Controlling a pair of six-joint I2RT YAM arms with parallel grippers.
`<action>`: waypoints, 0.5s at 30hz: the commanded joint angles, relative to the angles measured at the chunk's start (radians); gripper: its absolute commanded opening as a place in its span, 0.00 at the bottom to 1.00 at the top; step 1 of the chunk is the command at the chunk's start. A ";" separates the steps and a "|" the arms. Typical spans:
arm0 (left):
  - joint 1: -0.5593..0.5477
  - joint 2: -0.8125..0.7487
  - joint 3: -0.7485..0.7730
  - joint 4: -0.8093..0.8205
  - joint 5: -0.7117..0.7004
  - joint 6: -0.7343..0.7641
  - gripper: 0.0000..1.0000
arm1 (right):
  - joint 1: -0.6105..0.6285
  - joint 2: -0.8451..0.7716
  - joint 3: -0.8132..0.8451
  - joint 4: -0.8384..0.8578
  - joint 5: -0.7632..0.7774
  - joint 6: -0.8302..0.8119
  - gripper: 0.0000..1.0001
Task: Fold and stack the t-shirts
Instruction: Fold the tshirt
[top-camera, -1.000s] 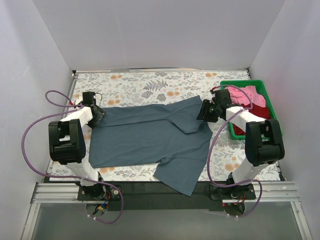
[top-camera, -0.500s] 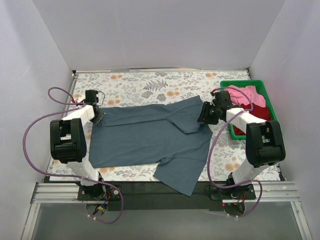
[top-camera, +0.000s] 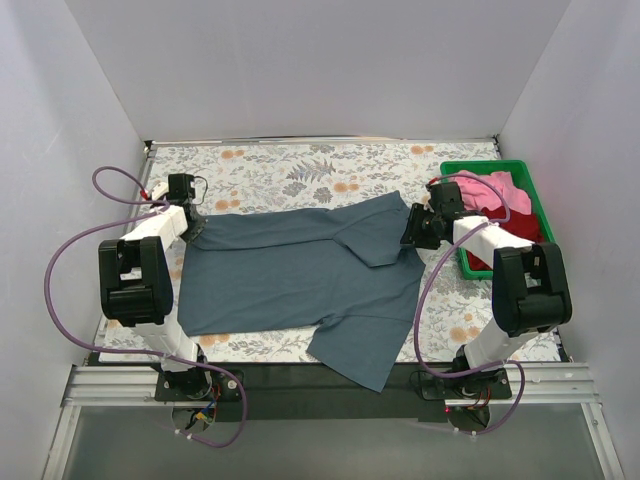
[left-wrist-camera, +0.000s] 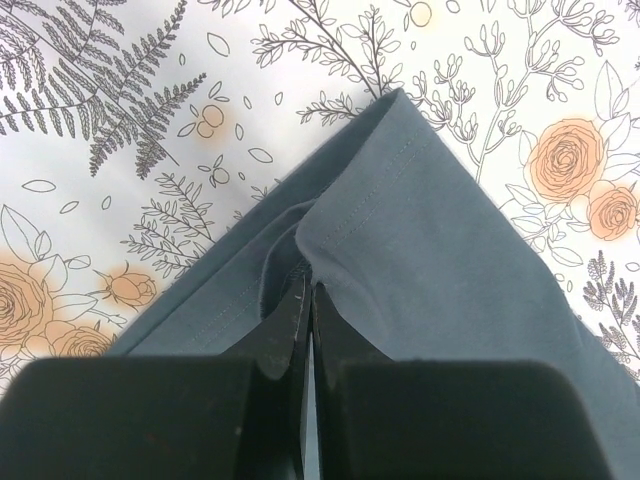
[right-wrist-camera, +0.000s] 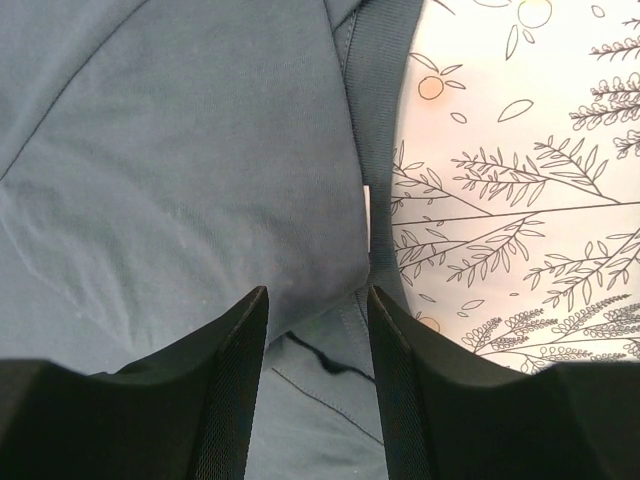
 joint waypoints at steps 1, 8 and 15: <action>-0.006 -0.012 0.033 -0.004 -0.022 0.011 0.00 | -0.002 0.015 0.019 0.022 -0.006 0.011 0.44; -0.006 -0.003 0.036 -0.003 -0.022 0.014 0.00 | -0.002 0.044 0.016 0.048 -0.014 0.021 0.36; -0.006 0.005 0.059 -0.006 -0.038 0.017 0.00 | 0.000 0.034 0.025 0.042 -0.034 0.022 0.01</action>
